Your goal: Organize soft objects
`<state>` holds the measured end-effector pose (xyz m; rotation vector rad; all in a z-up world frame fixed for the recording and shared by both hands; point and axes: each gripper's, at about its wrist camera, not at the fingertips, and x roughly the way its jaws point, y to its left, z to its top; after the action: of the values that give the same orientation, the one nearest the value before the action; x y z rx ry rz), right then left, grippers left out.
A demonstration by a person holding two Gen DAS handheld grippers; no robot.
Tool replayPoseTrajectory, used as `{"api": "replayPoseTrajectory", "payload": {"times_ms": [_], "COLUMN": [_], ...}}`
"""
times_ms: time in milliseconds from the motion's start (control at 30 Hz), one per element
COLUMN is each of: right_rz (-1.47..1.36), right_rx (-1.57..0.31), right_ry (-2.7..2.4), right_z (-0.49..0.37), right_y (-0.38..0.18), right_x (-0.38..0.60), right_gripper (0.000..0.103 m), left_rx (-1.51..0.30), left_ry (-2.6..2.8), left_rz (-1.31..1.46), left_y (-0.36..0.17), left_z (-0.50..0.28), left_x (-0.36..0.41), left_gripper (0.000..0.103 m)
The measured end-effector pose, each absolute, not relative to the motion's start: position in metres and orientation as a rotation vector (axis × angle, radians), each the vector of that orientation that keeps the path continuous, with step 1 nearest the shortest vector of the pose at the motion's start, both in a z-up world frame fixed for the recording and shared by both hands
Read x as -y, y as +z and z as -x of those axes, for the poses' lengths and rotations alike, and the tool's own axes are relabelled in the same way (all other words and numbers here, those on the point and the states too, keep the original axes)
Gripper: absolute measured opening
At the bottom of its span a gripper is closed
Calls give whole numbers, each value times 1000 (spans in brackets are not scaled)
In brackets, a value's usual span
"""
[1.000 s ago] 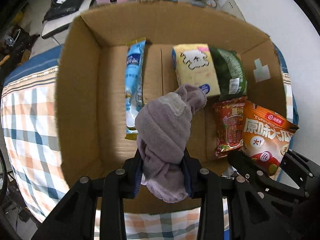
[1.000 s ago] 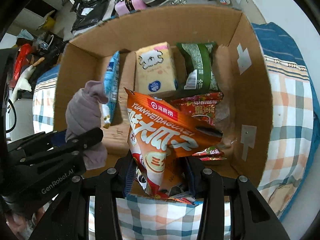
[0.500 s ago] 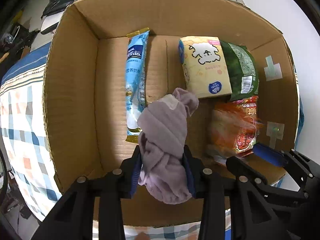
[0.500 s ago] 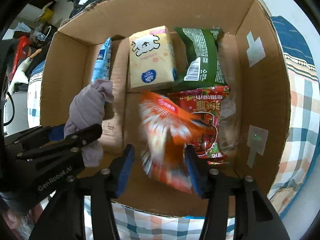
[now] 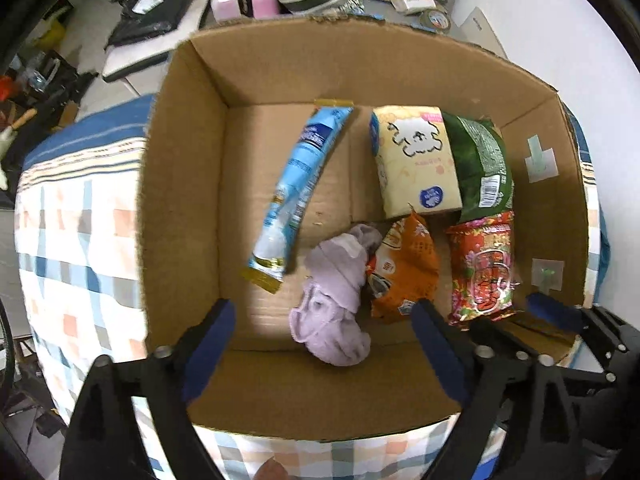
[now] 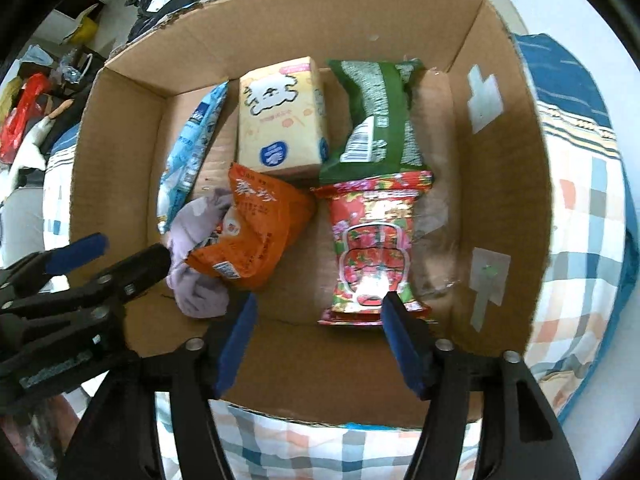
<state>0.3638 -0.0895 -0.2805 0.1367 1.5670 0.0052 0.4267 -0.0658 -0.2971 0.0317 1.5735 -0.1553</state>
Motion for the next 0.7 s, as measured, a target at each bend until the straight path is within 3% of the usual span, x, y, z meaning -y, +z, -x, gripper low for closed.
{"api": "replayPoseTrajectory", "payload": {"times_ms": [100,167,700], "right_rz": [-120,-114,-105], "right_rx": [-1548,-1534,-1395], "right_ry": [-20,-41,-69], "right_z": [-361,-359,-322], "right_y": [-277,-274,-207], "right_x": [92,94,96], "right_gripper": [94,99,101], "left_rx": [-1533,-1521,-1339], "left_ry": [-123,-114,-77], "left_rz": [-51,-49,-28], "left_y": [-287,-282,-204], "left_z": [-427,-425,-389], "left_x": [53,48,39], "left_gripper": [99,100,100]}}
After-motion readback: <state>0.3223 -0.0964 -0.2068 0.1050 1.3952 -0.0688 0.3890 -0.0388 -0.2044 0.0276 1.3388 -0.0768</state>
